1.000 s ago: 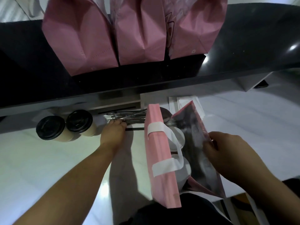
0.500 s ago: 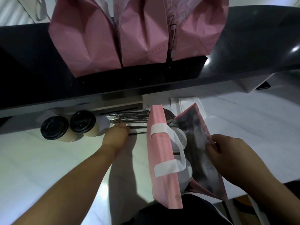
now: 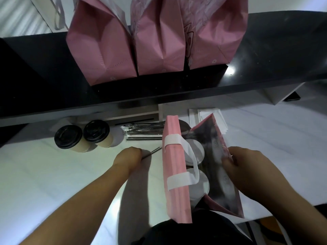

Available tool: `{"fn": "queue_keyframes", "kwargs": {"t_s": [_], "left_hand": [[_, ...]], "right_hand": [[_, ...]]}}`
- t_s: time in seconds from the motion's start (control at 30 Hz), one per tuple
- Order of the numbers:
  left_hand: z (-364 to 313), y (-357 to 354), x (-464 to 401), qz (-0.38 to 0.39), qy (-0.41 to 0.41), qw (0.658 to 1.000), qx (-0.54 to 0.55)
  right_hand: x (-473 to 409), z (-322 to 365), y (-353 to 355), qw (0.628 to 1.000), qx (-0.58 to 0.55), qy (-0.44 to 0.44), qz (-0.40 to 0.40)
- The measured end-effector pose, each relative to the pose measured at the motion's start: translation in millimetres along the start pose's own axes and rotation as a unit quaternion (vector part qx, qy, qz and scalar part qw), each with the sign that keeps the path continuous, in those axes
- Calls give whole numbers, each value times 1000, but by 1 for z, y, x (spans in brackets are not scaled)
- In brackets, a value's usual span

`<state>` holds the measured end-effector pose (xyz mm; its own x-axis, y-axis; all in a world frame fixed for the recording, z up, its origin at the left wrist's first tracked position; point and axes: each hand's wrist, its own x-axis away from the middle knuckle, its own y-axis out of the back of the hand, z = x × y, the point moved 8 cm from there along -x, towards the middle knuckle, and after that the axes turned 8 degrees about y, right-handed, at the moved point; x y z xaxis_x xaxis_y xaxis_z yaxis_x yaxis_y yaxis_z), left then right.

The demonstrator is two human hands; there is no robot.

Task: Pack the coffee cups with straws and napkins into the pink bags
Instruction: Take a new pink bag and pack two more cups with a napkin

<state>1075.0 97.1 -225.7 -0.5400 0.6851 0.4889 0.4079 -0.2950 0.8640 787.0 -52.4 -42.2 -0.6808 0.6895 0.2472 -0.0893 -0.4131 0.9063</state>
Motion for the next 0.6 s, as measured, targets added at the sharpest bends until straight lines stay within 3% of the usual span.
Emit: {"fn": "queue_keyframes", "kwargs": {"t_s": [0.13, 0.23, 0.4, 0.5, 0.6], "left_hand": [[23, 6, 26, -14, 84, 990, 114], [28, 26, 53, -30, 88, 975, 203], [12, 85, 115, -26, 85, 911, 403], [-22, 133, 156, -30, 43, 906, 420], [-77, 161, 189, 35, -27, 931, 363]], "right_hand": [[1, 3, 1, 999, -17, 30, 0], [-2, 2, 1, 999, -26, 28, 22], [-3, 0, 3, 998, -14, 39, 39], [0, 1, 5, 999, -9, 46, 14], [2, 2, 7, 999, -10, 53, -3]]}}
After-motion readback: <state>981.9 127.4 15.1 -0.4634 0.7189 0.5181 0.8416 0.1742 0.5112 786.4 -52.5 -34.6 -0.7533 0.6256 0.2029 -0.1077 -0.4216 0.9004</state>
